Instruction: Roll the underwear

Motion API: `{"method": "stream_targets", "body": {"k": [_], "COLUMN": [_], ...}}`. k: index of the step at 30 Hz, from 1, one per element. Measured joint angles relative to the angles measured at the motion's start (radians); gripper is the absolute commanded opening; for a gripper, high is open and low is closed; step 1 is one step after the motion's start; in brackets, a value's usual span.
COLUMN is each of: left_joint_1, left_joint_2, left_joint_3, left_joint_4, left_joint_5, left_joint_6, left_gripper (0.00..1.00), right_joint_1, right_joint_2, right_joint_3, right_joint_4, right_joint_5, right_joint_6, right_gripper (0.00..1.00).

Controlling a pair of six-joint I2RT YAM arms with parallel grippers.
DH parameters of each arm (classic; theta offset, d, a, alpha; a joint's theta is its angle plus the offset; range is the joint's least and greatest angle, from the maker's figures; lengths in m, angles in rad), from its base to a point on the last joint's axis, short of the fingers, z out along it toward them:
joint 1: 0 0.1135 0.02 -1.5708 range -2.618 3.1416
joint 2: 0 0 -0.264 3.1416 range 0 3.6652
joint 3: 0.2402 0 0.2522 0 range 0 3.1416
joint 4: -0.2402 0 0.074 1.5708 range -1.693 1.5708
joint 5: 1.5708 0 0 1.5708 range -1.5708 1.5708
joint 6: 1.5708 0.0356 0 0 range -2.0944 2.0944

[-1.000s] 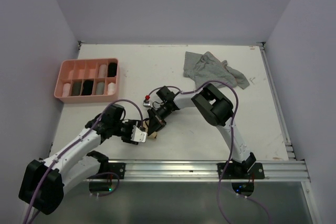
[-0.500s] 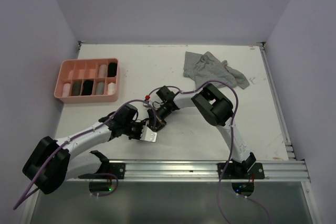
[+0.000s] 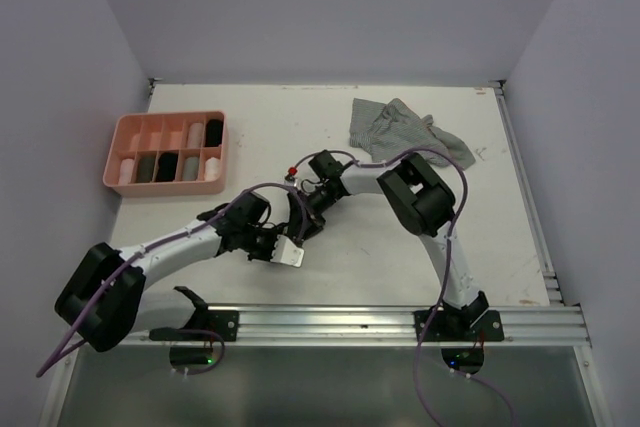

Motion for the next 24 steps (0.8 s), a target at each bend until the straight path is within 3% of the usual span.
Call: {"method": "stream_targets", "body": {"k": [5,9,16,20,24], "left_joint_1": [0.000,0.000,0.056,0.128,0.174], "left_joint_2": [0.021,0.103,0.393,0.622,0.832], "left_joint_3": [0.020,0.099,0.377,0.597,0.794], "left_joint_4": [-0.023,-0.091,-0.338,-0.575,-0.796], "left_joint_5": [0.000,0.012,0.136,0.245,0.315], "left_joint_6": [0.017,0.015,0.015,0.021,0.020], "left_gripper": [0.00,0.00,0.00,0.00,0.01], "right_joint_1": [-0.076,-0.149,-0.242,-0.214,-0.170], "right_joint_2": [-0.029,-0.138,-0.627,-0.916,-1.097], "right_joint_3": [0.014,-0.020,-0.219,-0.308,-0.416], "right_joint_4": [-0.020,-0.020,-0.020,-0.008,-0.015], "right_joint_5": [0.071,0.278,0.622,0.700,0.741], "right_joint_6": [0.021,0.008,-0.086,-0.159,-0.225], "right_gripper": [0.52,0.54,0.57,0.56,0.55]}}
